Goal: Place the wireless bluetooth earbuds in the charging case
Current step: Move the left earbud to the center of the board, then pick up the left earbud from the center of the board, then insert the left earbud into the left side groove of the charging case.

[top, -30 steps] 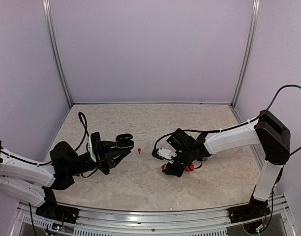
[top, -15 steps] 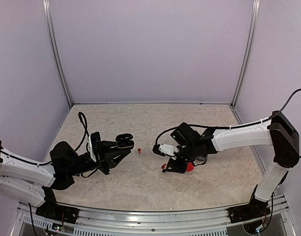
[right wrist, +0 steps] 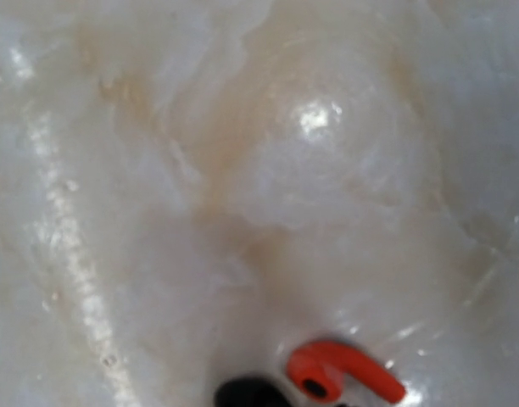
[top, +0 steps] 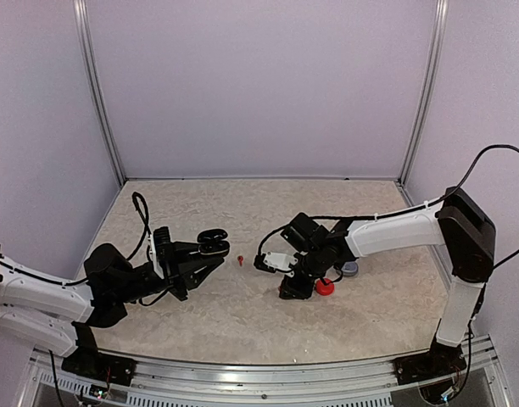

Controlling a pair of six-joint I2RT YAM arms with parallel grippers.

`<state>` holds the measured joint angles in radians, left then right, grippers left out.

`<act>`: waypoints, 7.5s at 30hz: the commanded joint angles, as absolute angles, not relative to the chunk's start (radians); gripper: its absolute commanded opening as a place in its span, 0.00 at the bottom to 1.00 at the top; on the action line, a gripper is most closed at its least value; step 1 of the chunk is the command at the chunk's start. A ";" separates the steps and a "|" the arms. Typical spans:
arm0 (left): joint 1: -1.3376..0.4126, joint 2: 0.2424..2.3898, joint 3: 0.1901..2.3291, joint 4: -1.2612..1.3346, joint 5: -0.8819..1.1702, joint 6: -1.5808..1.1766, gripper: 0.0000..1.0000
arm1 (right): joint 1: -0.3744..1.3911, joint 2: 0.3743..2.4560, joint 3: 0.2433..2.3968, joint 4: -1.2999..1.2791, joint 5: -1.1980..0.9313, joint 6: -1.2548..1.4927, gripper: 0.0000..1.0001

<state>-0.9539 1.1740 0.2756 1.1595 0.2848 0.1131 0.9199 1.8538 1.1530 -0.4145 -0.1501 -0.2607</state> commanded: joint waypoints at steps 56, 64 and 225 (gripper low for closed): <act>-0.940 1.166 0.264 1.193 0.324 0.103 0.00 | 1.151 1.979 1.290 -0.999 -0.025 -0.003 0.27; -0.939 1.166 0.253 1.204 0.327 0.106 0.00 | 1.170 2.028 1.355 -1.047 -0.008 -0.003 0.23; -0.986 1.302 0.348 1.312 -0.022 0.101 0.00 | 1.204 1.675 1.352 0.221 -0.085 0.094 0.05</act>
